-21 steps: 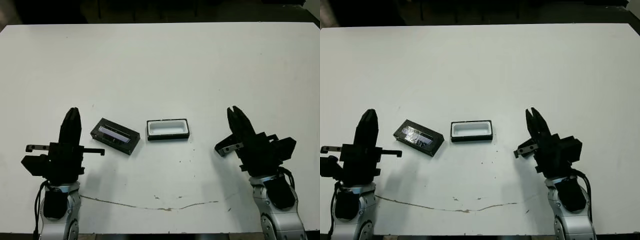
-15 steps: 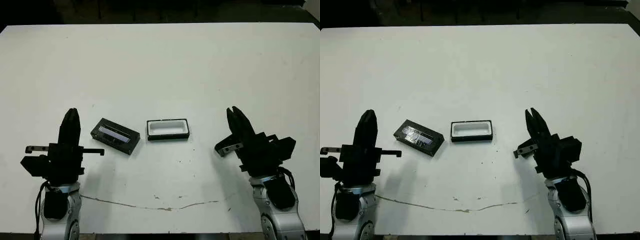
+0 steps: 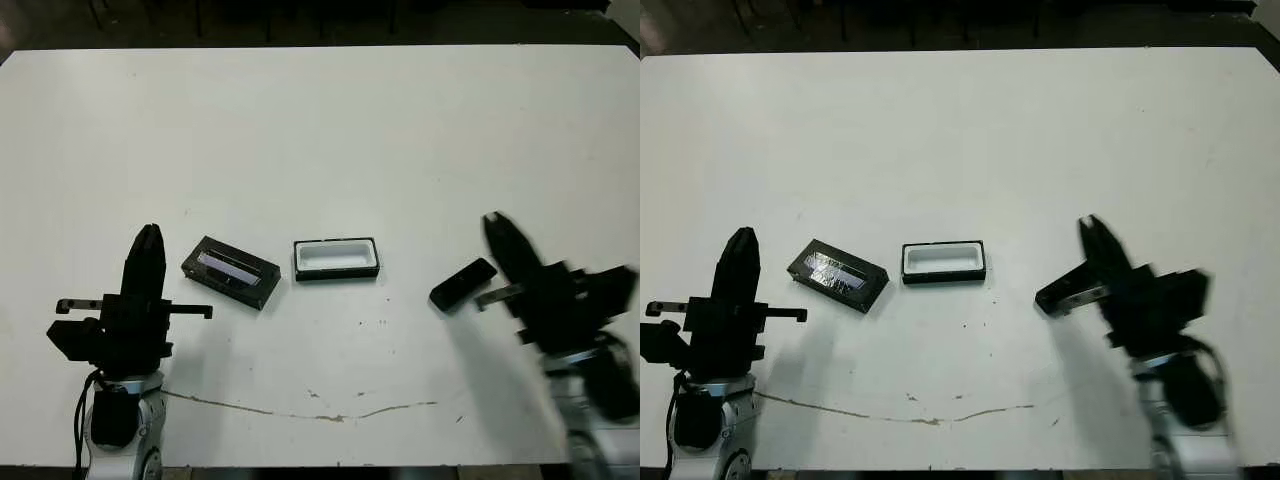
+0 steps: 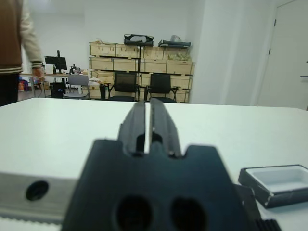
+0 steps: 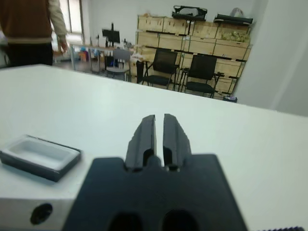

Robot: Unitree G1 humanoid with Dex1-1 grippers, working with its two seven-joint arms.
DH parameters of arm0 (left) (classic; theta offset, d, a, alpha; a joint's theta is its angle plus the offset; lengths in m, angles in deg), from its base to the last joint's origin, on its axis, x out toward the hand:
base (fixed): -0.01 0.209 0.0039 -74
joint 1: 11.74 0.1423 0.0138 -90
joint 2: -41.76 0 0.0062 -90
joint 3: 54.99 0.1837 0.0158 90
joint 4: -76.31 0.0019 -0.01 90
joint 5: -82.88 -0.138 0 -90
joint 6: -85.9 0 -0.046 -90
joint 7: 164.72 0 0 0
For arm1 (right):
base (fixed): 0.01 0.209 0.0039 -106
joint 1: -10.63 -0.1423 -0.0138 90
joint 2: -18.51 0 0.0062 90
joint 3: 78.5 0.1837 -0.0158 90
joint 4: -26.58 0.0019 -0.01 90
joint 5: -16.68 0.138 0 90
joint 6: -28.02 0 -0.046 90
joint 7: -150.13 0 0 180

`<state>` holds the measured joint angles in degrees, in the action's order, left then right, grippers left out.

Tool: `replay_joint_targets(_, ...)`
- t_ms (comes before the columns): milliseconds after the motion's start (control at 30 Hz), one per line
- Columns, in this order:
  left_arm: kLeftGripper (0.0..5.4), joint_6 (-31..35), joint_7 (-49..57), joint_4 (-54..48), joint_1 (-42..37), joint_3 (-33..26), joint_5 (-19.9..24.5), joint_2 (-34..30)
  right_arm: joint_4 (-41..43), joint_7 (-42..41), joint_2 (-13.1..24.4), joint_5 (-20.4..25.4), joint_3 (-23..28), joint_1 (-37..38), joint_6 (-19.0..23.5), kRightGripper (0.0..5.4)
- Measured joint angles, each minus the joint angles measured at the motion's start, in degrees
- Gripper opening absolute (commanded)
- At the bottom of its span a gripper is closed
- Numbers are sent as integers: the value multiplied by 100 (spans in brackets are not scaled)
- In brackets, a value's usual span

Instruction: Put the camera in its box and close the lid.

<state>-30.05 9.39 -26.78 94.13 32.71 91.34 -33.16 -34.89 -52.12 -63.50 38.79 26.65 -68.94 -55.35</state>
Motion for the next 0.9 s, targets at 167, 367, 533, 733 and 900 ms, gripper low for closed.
replay_joint_targets(167,1,11,11,-14,10,9,-9,35,-230,-515,891,388,686,-143,688,0)
replay_joint_targets(367,1,17,-7,-30,23,1,-41,37,-1606,-1665,1858,652,946,-1052,875,0)
replay_joint_targets(533,1,15,-8,-44,36,8,-57,48,-2466,-2645,2377,375,480,-1778,634,0)
replay_joint_targets(733,1,16,-8,-65,82,-1,-61,50,-2565,-3156,2873,-217,-118,-2048,620,0)
replay_joint_targets(900,1,16,-13,-102,101,-13,-64,49,-3556,-4032,2920,-304,-620,-2867,328,0)
